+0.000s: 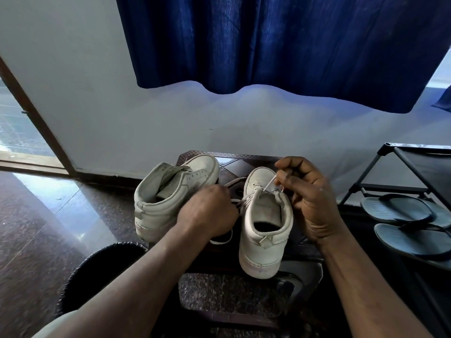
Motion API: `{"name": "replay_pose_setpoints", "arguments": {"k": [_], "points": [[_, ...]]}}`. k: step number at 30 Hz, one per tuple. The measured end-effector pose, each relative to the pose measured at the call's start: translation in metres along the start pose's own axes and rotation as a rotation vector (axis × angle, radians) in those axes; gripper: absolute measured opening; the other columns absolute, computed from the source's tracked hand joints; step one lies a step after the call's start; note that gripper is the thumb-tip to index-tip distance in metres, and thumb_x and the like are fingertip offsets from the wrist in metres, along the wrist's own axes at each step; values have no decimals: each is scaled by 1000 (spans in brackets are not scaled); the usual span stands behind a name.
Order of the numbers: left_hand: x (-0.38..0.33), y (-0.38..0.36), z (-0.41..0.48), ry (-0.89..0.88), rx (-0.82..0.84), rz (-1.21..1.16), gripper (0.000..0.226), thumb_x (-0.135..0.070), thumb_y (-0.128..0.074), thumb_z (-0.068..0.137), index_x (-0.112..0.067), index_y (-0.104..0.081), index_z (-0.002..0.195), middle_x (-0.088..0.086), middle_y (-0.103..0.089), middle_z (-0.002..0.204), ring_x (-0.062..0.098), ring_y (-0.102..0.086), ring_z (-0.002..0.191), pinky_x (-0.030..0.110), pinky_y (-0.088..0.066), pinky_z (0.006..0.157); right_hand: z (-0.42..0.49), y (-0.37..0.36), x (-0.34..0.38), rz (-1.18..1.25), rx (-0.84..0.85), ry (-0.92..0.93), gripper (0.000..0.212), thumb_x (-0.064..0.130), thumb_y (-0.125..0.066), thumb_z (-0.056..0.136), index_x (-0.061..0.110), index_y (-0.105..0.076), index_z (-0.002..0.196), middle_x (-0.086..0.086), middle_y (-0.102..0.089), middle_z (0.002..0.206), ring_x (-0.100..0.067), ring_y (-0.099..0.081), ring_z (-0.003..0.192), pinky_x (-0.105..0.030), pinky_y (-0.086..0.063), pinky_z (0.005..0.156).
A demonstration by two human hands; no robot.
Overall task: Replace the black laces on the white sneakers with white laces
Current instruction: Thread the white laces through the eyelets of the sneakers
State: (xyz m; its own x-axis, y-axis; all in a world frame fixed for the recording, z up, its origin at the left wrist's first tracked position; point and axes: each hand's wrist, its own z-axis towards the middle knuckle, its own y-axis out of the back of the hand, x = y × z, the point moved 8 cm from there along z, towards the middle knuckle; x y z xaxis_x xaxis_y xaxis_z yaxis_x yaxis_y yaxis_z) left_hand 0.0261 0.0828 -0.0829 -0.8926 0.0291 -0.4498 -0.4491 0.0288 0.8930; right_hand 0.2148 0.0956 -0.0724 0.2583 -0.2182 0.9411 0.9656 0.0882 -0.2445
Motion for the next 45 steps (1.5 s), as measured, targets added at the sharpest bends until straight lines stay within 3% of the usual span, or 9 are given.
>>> {"name": "replay_pose_setpoints", "arguments": {"k": [4,8,12,17,20,24,27,35,45], "points": [[-6,8,-2,-119,-84,-31,12,-26,-61,91,-27,-66,102,-4,-68,99,20,-65,93,29,-46,72,0,-2,-3,-28,18,-15,16,9,-68,82,16,-74,96,-14,-62,82,-17,-63,76,-26,-51,75],[-12,7,0,-132,-11,-450,8,-30,-68,96,-27,-69,89,-11,-66,73,-2,-54,59,11,-38,55,-1,-3,-1,-24,25,-30,17,11,-68,82,12,-72,98,-13,-64,83,-17,-63,77,-24,-52,73],[-16,-2,-1,-126,66,-509,14,-31,-64,101,-23,-67,90,-10,-62,69,-1,-49,56,12,-36,52,-2,-6,0,-60,63,-45,19,11,-67,82,9,-70,100,-3,-69,83,-14,-65,81,-21,-53,74],[-4,-5,5,-39,85,-181,16,-28,-58,100,-18,-71,102,-1,-71,100,20,-62,92,26,-43,72,-6,-8,-3,-291,152,-38,22,18,-72,82,16,-73,104,-1,-68,89,-14,-64,87,-25,-52,81],[2,-5,3,-25,97,-105,14,-31,-61,99,-23,-72,97,-6,-67,91,17,-62,90,25,-41,71,-11,-7,-4,-489,205,-34,23,24,-74,81,25,-73,104,8,-70,92,-14,-63,87,-32,-52,83],[4,-5,6,-45,107,-352,12,-23,-61,97,-27,-68,88,-11,-70,78,7,-60,67,20,-43,58,-13,-4,3,-637,195,24,26,24,-73,77,26,-72,102,11,-73,100,-9,-67,94,-29,-53,84],[-2,-9,4,-69,172,-582,21,-40,-63,101,-29,-65,84,-14,-59,63,5,-48,54,21,-41,56,-14,-4,6,-718,150,91,25,24,-74,76,29,-71,100,15,-71,102,-11,-65,94,-29,-52,84],[-2,-6,10,-55,100,-322,21,-38,-68,98,-20,-72,90,-10,-64,70,0,-52,59,10,-38,50,-16,-2,11,-796,50,181,21,11,-74,81,30,-70,89,15,-68,94,-12,-63,82,-29,-52,72],[11,-12,10,146,215,-764,19,-27,-77,91,-10,-70,93,-4,-58,63,9,-45,47,15,-32,40,-18,-2,12,-805,44,188,26,-2,-75,81,23,-72,86,18,-69,92,-10,-64,80,-15,-47,67]]}}
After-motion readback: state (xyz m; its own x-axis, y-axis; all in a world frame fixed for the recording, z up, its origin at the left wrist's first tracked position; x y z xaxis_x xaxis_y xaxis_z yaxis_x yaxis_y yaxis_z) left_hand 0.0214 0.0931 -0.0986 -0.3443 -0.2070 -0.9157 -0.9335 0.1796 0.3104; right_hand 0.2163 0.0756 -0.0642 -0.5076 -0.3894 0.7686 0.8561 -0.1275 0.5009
